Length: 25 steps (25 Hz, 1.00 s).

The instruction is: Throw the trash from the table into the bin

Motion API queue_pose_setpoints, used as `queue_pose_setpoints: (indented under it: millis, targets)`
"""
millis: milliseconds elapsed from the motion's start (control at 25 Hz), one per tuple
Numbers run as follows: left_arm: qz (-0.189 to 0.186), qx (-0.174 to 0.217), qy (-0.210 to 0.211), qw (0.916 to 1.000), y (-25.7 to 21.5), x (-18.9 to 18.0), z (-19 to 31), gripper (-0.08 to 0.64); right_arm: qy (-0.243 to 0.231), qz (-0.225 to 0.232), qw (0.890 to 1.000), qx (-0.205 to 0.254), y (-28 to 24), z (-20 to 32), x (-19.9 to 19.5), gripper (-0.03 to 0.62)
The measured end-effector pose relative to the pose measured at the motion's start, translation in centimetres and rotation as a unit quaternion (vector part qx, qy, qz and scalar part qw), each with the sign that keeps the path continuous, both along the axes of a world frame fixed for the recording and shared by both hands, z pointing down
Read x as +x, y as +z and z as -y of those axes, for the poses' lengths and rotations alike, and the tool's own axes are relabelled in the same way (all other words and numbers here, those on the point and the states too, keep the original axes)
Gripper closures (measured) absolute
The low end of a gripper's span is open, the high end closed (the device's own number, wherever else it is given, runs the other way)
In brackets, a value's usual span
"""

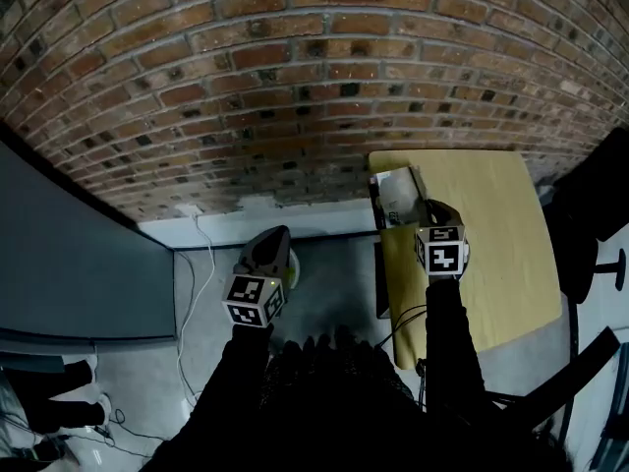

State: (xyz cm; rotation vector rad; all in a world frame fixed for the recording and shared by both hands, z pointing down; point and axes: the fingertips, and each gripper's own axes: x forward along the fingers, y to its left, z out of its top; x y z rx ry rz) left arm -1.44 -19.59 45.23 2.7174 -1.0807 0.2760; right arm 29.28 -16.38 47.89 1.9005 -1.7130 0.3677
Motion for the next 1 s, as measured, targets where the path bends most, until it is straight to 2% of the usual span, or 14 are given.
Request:
queue_pose_setpoints:
  millis: [480,640,840,1000]
  targets:
    - [0.002,0.009,-0.046,0.9989,-1.0,-16.0,1.4,0.554,-0.063,0.031,0.998,0.007,-0.3,4.4,-18.8,0.58]
    - [0.003,0.008,-0.053,0.9985,-0.6,-20.9,1.5,0.554,-0.072,0.046,0.996,0.002,0.6,5.3,-24.7,0.58]
    - [-0.002,-0.005,-0.059,0.9983,0.8,-25.9,1.3,0.554,-0.078,0.068,0.995,-0.004,1.6,5.3,-31.6,0.58]
    - [-0.01,-0.015,-0.065,0.9978,1.5,-28.3,1.3,0.554,-0.098,0.074,0.992,-0.018,2.3,5.3,-36.0,0.58]
